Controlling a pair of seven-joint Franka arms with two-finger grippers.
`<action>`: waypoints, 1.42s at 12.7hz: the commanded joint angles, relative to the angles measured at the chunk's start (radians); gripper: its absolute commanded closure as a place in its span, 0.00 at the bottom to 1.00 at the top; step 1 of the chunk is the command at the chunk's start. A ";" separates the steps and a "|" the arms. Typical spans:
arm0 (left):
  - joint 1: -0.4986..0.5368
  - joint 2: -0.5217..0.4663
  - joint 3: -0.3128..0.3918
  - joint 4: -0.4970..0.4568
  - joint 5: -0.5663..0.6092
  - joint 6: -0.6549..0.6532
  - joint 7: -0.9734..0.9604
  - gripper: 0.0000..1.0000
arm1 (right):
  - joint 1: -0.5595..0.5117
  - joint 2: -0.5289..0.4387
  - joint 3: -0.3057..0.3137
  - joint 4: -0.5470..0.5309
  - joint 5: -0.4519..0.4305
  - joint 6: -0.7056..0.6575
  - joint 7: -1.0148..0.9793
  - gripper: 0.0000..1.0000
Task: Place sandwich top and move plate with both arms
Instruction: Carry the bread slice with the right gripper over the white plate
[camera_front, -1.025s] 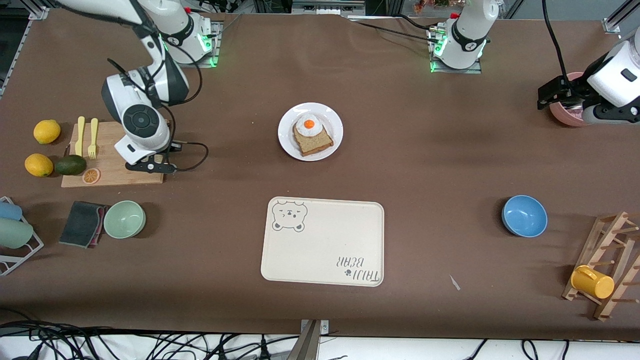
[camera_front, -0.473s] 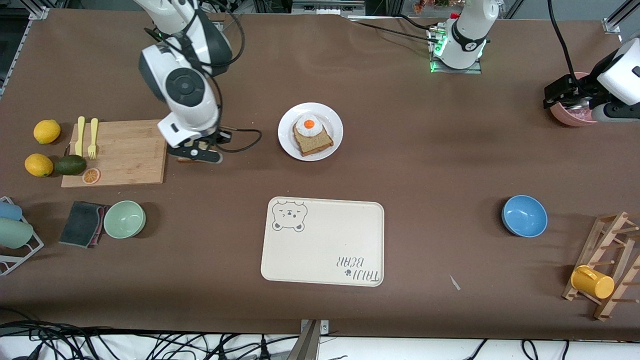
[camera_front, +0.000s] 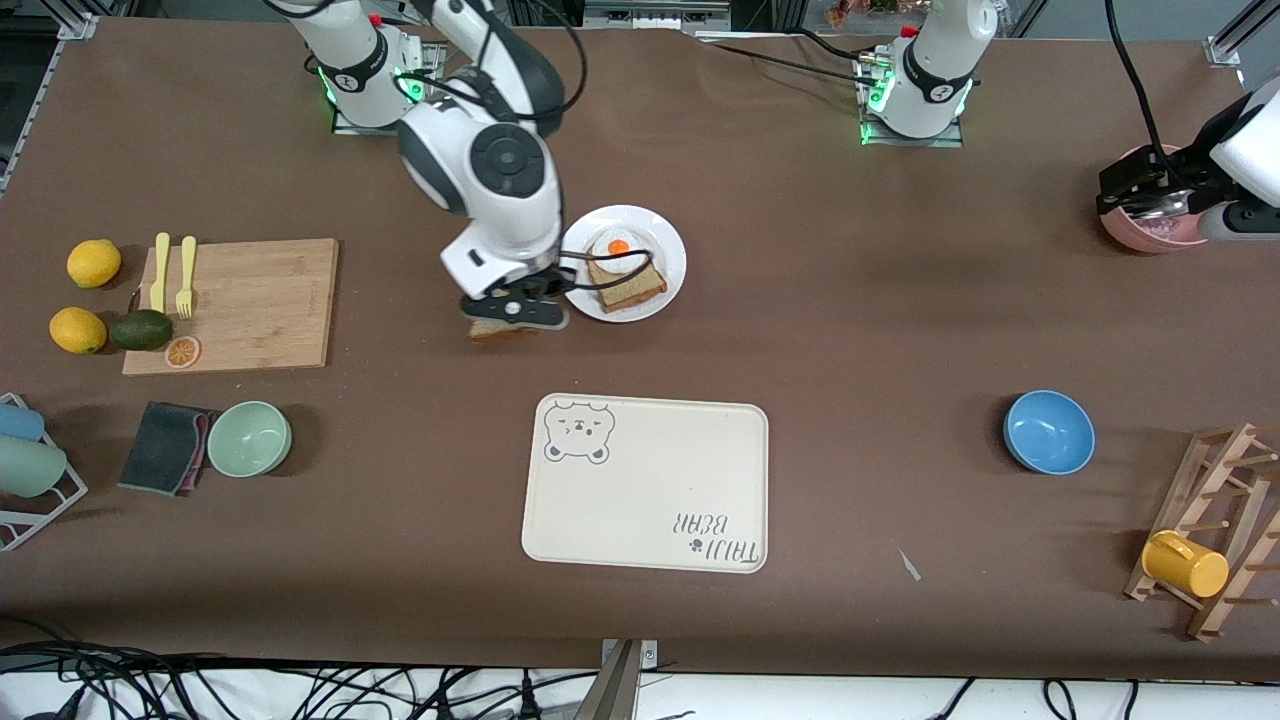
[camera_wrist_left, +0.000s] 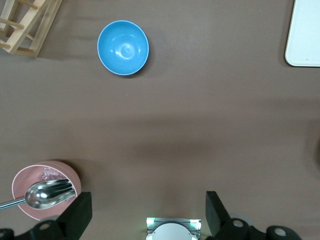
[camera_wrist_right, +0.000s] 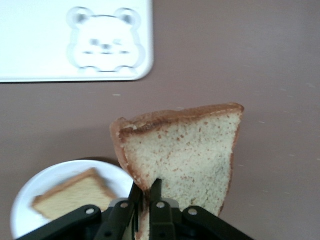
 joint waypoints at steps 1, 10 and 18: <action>0.013 -0.012 0.005 0.019 -0.013 -0.035 0.007 0.00 | 0.086 0.105 -0.004 0.139 -0.049 -0.033 0.021 1.00; 0.030 -0.013 0.005 0.032 -0.036 -0.046 0.010 0.00 | 0.314 0.244 0.003 0.121 -0.195 -0.039 0.125 1.00; 0.030 -0.009 0.005 0.033 -0.036 -0.043 0.004 0.00 | 0.329 0.224 -0.016 0.070 -0.183 0.013 0.229 0.08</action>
